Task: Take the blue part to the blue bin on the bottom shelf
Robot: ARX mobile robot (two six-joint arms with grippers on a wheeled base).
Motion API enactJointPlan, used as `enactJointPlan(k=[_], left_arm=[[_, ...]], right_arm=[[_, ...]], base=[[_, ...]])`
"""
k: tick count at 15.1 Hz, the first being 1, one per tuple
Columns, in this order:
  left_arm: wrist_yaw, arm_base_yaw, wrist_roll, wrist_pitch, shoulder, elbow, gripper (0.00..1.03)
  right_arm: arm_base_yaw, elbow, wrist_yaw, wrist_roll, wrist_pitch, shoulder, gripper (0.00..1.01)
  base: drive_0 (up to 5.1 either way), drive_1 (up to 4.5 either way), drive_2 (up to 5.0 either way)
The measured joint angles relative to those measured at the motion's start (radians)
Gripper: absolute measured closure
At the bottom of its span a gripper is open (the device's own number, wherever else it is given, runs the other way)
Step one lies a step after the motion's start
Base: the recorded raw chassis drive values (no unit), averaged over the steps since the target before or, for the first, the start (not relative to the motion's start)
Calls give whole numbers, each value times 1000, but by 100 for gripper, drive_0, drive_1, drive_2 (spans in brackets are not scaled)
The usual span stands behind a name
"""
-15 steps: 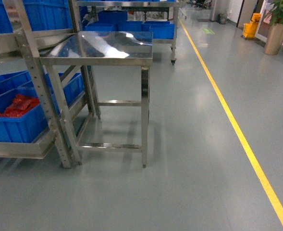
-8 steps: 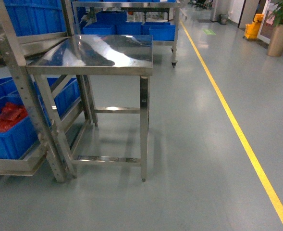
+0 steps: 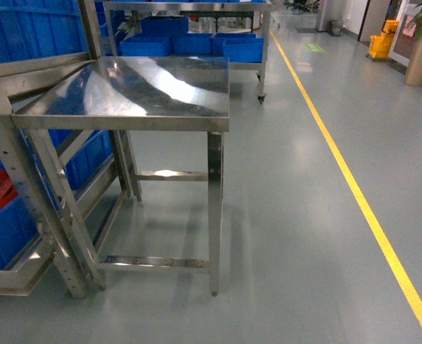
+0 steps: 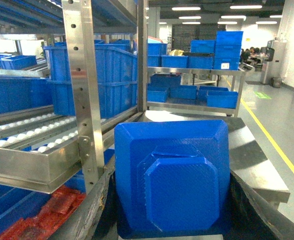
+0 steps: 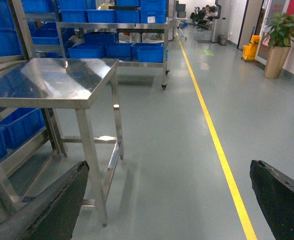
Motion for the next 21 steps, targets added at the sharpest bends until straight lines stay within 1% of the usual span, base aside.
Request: enactJointPlan(k=[12,14,21], left_arm=[[-2,4,0,-2,2,0,58],[8,-4,0,0,2,0,58],[1,-1,0,0,2,0,58]], right_arm=[[0,0,2,0,1,0,3],[0,0,1,0,3,0,3],[0,0,1,0,-1,0,3]], base=[[-9,404,-421],[-9,404,-421],[-9,404,-421]])
